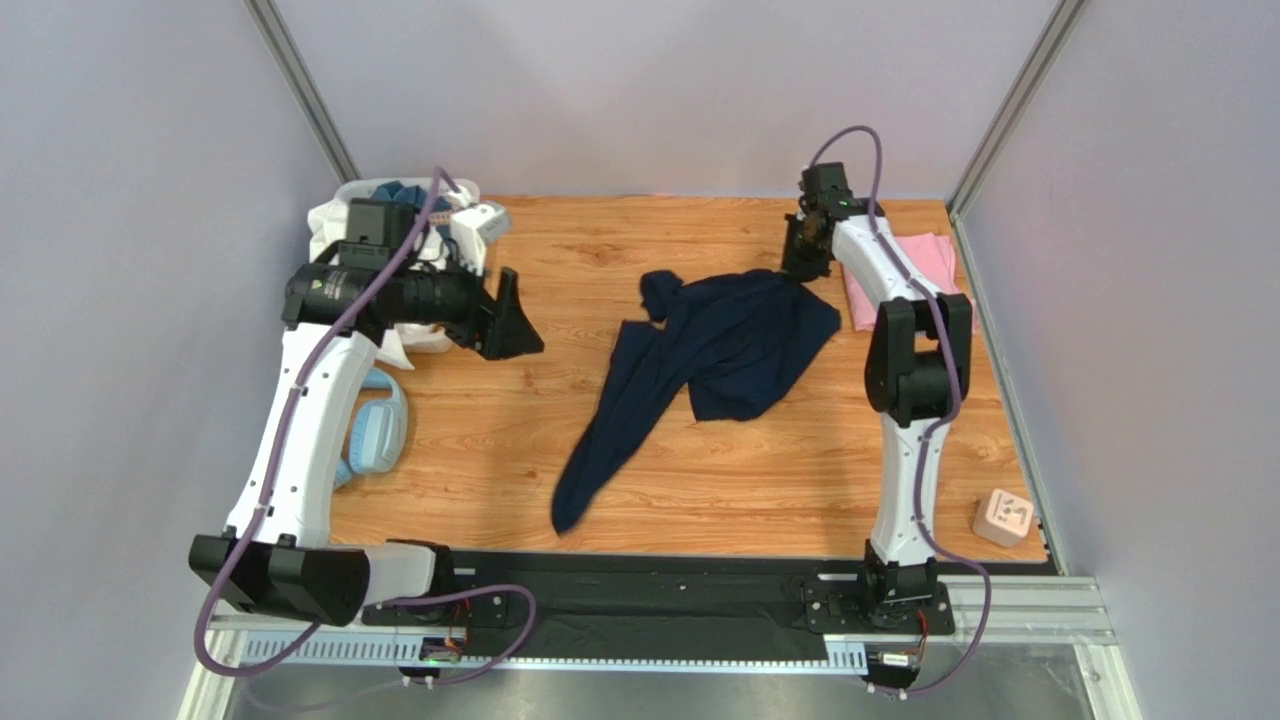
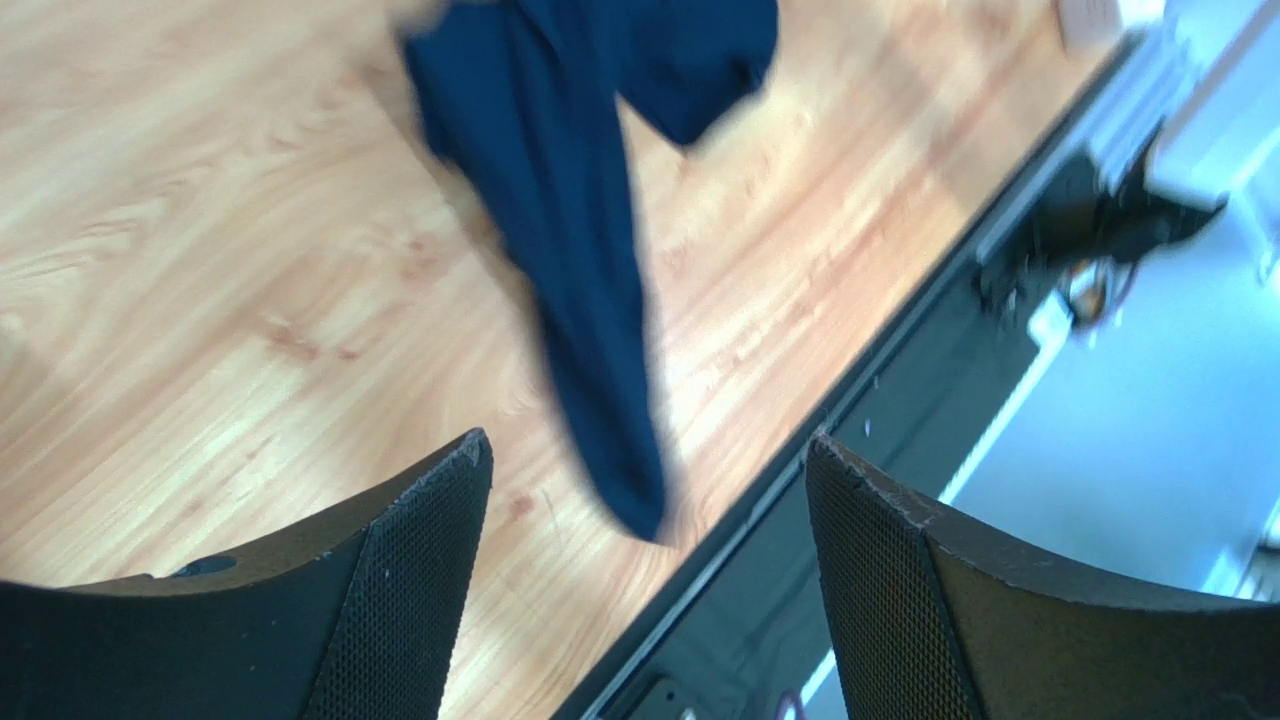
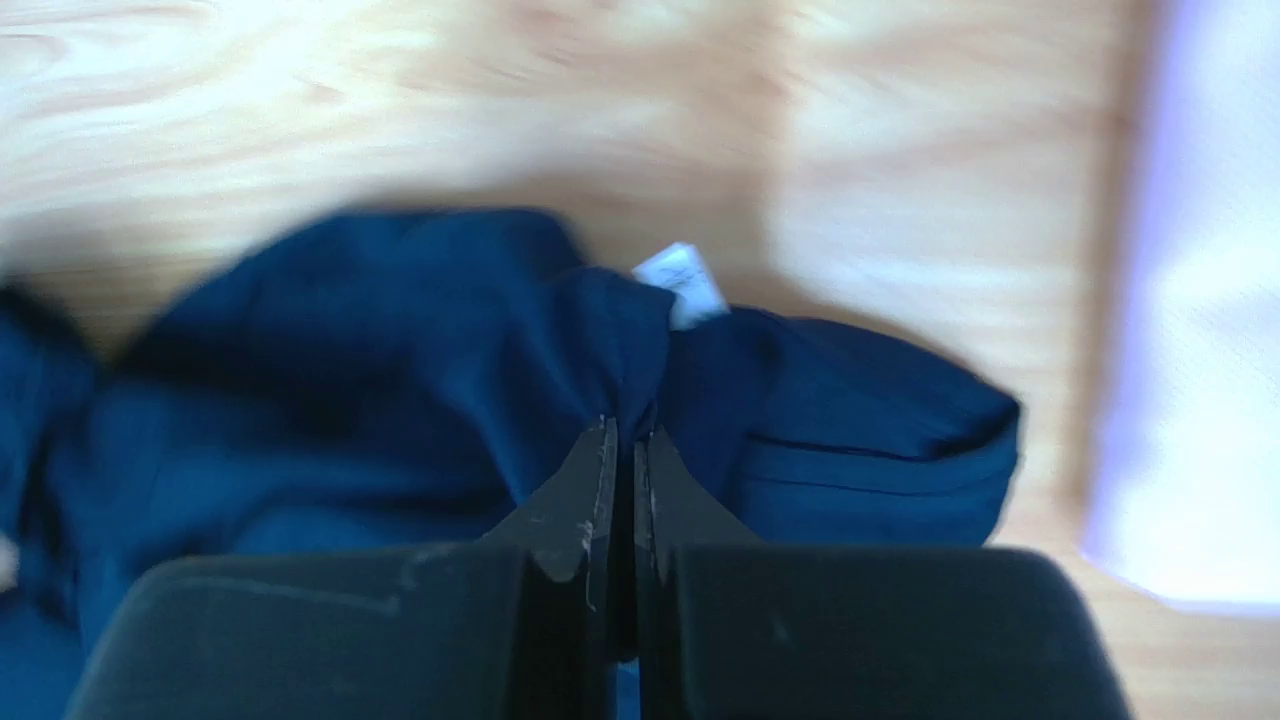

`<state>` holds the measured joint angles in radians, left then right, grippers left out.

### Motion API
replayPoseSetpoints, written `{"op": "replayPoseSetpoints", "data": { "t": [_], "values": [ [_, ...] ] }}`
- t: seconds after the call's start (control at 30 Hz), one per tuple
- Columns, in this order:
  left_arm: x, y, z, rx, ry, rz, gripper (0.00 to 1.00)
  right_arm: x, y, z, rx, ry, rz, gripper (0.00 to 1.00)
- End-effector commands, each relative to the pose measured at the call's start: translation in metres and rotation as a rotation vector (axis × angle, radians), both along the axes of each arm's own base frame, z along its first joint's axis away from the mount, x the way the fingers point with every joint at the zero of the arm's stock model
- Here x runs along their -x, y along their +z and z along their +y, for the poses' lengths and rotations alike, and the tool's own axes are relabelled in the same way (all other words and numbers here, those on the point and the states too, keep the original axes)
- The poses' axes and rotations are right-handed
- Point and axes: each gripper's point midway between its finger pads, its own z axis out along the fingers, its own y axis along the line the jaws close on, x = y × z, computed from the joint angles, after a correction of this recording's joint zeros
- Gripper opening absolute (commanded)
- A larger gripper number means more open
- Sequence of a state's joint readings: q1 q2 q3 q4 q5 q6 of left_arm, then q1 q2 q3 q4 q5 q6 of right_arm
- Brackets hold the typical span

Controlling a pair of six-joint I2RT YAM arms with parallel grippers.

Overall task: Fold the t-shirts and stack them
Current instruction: Flatten out the tshirt

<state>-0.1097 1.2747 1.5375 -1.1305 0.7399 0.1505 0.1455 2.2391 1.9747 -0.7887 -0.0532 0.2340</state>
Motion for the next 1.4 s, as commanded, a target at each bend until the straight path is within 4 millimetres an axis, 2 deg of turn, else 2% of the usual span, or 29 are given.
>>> {"op": "replayPoseSetpoints", "data": {
  "t": [0.0, 0.07, 0.1, 0.17, 0.3, 0.37, 0.4, 0.47, 0.5, 0.53, 0.57, 0.6, 0.67, 0.77, 0.9, 1.0, 1.1, 1.13, 1.2, 1.23, 1.27, 1.37],
  "values": [
    [-0.004, -0.042, -0.017, -0.167, -0.111, 0.047, 0.81, 0.027, 0.023, 0.028, -0.013, 0.007, -0.048, 0.0],
    [-0.009, -0.06, -0.025, -0.209, -0.128, 0.075, 0.79, 0.034, 0.019, 0.04, -0.044, 0.039, -0.046, 0.0],
    [-0.017, -0.074, -0.028, -0.226, -0.133, 0.104, 0.78, 0.042, 0.008, 0.044, -0.048, 0.049, -0.023, 0.0],
    [-0.025, -0.086, -0.034, -0.247, -0.14, 0.119, 0.77, 0.052, 0.0, 0.056, -0.05, 0.085, -0.006, 0.0],
    [-0.059, -0.103, -0.041, -0.307, -0.121, 0.074, 0.77, 0.068, -0.013, 0.068, -0.045, 0.117, 0.019, 0.0],
    [-0.074, -0.107, -0.041, -0.33, -0.097, 0.05, 0.77, 0.07, -0.011, 0.07, -0.05, 0.122, 0.012, 0.0],
    [-0.089, -0.118, -0.038, -0.362, -0.068, 0.042, 0.77, 0.069, -0.004, 0.068, -0.045, 0.117, -0.008, 0.0],
    [-0.109, -0.124, -0.037, -0.391, -0.033, 0.023, 0.77, 0.071, -0.002, 0.064, -0.025, 0.119, -0.017, 0.0],
    [-0.117, -0.14, -0.038, -0.413, -0.037, 0.053, 0.76, 0.072, 0.002, 0.061, -0.013, 0.116, -0.026, 0.0],
    [-0.121, -0.146, -0.041, -0.412, -0.041, 0.07, 0.75, 0.073, 0.008, 0.06, -0.009, 0.117, -0.037, 0.0],
    [-0.13, -0.141, -0.045, -0.401, -0.038, 0.061, 0.75, 0.074, 0.011, 0.059, -0.003, 0.123, -0.045, 0.0],
    [-0.13, -0.154, -0.052, -0.392, -0.062, 0.113, 0.74, 0.074, 0.014, 0.057, -0.002, 0.122, -0.05, 0.0],
    [-0.138, -0.153, -0.063, -0.383, -0.075, 0.108, 0.72, 0.077, 0.02, 0.058, -0.008, 0.123, -0.064, 0.0],
    [-0.139, -0.155, -0.085, -0.408, -0.129, 0.071, 0.72, 0.079, 0.023, 0.06, -0.026, 0.125, -0.069, 0.0],
    [-0.123, -0.168, -0.111, -0.434, -0.202, 0.079, 0.72, 0.08, 0.019, 0.063, -0.043, 0.128, -0.068, 0.0],
    [-0.117, -0.187, -0.114, -0.465, -0.219, 0.102, 0.71, 0.081, 0.013, 0.064, -0.046, 0.128, -0.06, 0.0],
    [-0.111, -0.2, -0.106, -0.495, -0.213, 0.134, 0.68, 0.081, 0.007, 0.064, -0.051, 0.129, -0.045, 0.0],
    [-0.105, -0.209, -0.1, -0.518, -0.213, 0.155, 0.66, 0.081, 0.006, 0.064, -0.049, 0.131, -0.044, 0.0],
    [-0.105, -0.207, -0.084, -0.53, -0.184, 0.148, 0.64, 0.082, 0.005, 0.063, -0.049, 0.133, -0.044, 0.0],
    [-0.098, -0.213, -0.074, -0.531, -0.174, 0.174, 0.64, 0.082, 0.004, 0.064, -0.047, 0.139, -0.043, 0.0],
    [-0.105, -0.202, -0.061, -0.497, -0.13, 0.159, 0.64, 0.082, 0.005, 0.065, -0.049, 0.14, -0.048, 0.0],
    [-0.105, -0.193, -0.03, -0.461, -0.054, 0.187, 0.64, 0.082, 0.004, 0.065, -0.051, 0.14, -0.045, 0.0]
  ]
}}
